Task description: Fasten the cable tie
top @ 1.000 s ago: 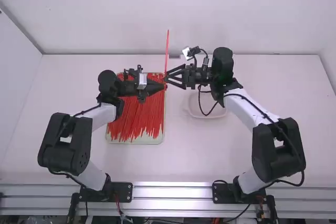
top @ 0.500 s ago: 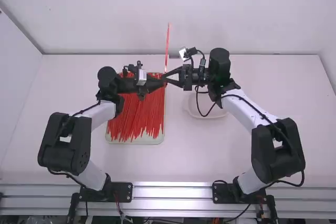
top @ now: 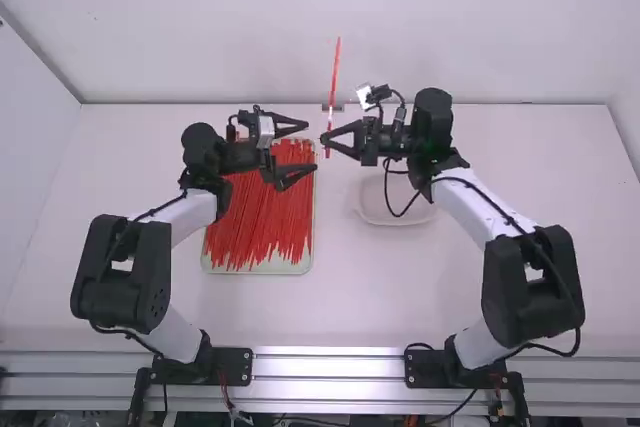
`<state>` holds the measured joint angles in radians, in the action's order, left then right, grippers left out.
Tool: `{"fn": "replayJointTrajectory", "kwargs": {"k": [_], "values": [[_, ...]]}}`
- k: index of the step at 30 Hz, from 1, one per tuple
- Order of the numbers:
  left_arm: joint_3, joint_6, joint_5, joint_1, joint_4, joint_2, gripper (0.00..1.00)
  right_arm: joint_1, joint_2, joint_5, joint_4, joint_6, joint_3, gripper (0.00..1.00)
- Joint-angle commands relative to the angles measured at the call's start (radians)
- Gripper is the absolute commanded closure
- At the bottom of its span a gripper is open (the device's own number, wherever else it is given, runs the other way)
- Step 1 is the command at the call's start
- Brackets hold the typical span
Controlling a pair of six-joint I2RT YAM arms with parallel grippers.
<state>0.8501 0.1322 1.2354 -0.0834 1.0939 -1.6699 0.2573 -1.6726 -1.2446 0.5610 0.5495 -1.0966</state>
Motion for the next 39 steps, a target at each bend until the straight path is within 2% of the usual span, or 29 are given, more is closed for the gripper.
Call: {"fn": "replayJointTrajectory", "kwargs": {"k": [1, 4, 6, 8, 13, 18, 22, 25, 32, 39], "values": [[0.05, 0.019, 0.002, 0.006, -0.057, -0.001, 0.01, -0.043, 0.018, 0.008, -0.001, -0.006, -0.016, 1.0], [0.089, -0.007, 0.005, 0.004, -0.176, -0.001, 0.01, -0.078, 0.018, -0.001, -0.011, -0.022, -0.015, 1.0], [0.136, -0.064, 0.005, 0.003, -0.342, -0.001, 0.01, -0.11, 0.018, -0.004, -0.056, -0.068, -0.015, 1.0], [0.185, -0.164, 0.004, 0.006, -0.534, -0.001, 0.01, -0.148, 0.018, -0.004, -0.15, -0.138, -0.015, 1.0], [0.269, -0.396, 0.0, 0.005, -0.883, -0.001, 0.01, -0.197, 0.018, 0.064, -0.399, -0.317, -0.015, 1.0], [0.298, -0.542, 0.0, 0.008, -1.073, -0.001, 0.01, -0.203, 0.018, 0.151, -0.624, -0.485, -0.015, 1.0], [0.295, -0.546, -0.065, 0.006, -1.119, -0.001, 0.01, -0.19, 0.017, 0.287, -0.76, -0.598, -0.011, 1.0], [0.295, -0.553, -0.086, 0.005, -1.141, -0.001, 0.01, -0.195, 0.017, 0.354, -0.763, -0.597, 0.023, 1.0], [0.294, -0.555, -0.104, 0.005, -1.164, -0.001, 0.01, -0.225, 0.017, 0.494, -0.611, -0.494, 0.174, 1.0], [0.294, -0.628, -0.103, 0.005, -1.242, -0.001, 0.01, -0.213, 0.018, 0.678, -0.511, -0.44, 0.291, 1.0]]}}
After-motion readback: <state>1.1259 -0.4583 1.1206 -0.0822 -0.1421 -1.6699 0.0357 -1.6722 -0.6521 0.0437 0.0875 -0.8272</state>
